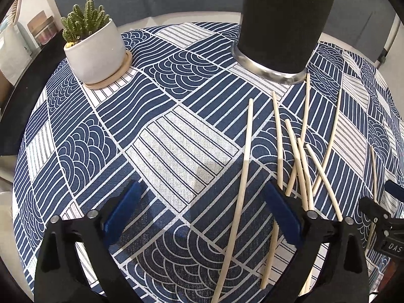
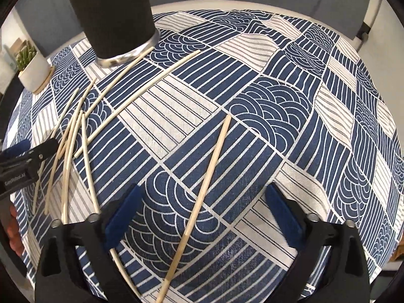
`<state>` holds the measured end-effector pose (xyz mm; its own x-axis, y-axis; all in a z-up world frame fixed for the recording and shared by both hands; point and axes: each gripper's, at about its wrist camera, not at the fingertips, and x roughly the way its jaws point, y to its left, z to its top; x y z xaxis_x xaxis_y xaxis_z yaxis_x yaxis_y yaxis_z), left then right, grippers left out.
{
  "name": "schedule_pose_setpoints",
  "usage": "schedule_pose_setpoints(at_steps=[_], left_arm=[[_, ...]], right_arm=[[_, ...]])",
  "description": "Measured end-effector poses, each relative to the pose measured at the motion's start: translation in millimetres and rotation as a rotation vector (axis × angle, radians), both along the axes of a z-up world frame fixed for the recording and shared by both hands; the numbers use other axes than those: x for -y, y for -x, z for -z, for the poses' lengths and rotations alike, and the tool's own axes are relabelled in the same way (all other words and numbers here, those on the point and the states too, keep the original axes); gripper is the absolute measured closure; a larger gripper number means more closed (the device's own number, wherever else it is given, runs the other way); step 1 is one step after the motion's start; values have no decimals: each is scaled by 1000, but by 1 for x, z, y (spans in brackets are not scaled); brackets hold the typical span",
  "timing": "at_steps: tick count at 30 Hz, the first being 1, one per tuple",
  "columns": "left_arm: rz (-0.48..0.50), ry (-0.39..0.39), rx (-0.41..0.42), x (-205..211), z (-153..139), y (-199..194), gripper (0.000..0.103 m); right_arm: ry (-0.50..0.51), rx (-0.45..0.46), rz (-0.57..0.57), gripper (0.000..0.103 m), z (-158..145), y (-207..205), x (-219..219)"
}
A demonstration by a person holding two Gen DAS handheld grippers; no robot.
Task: Organize utensils
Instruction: 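Close the left gripper on a skewer while the right gripper grasps another skewer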
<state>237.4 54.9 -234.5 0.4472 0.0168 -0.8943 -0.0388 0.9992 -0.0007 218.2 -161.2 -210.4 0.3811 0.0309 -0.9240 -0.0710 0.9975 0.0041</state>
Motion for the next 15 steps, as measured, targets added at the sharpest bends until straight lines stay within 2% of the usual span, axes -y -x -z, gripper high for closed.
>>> schedule_pose_setpoints(at_steps=[1,3,4,5,6,7,8,9,10,12,15], left_arm=[[-5,1,-2,0,0,0,14],[-17,3,4,-1,-2,1,23],[-16,1,7,0,-3,2,28],[-14,2,7,1,-5,1,39],[-7,4,1,3,-6,0,52],[4,6,-8,5,-8,-2,59],[20,7,-19,8,-9,-5,73],[26,7,-25,9,-10,-6,80],[31,8,-32,11,-10,-7,82],[33,18,-49,12,-10,-9,94],[16,58,-77,7,-10,-9,96]], right_arm=[[1,1,-12,41,-2,0,0],[-5,-5,-7,71,-6,-1,6],[-6,-9,7,78,-7,-2,12],[-5,-16,18,92,-8,-3,17],[-15,-27,26,96,-9,-4,22],[-25,-33,28,96,-9,-5,25],[-24,-39,36,97,-10,-5,29],[-10,-38,50,98,-10,-5,32],[-22,-38,63,98,-10,-5,37],[-84,-52,83,98,-11,-5,50],[-207,-81,103,98,-9,-4,68]])
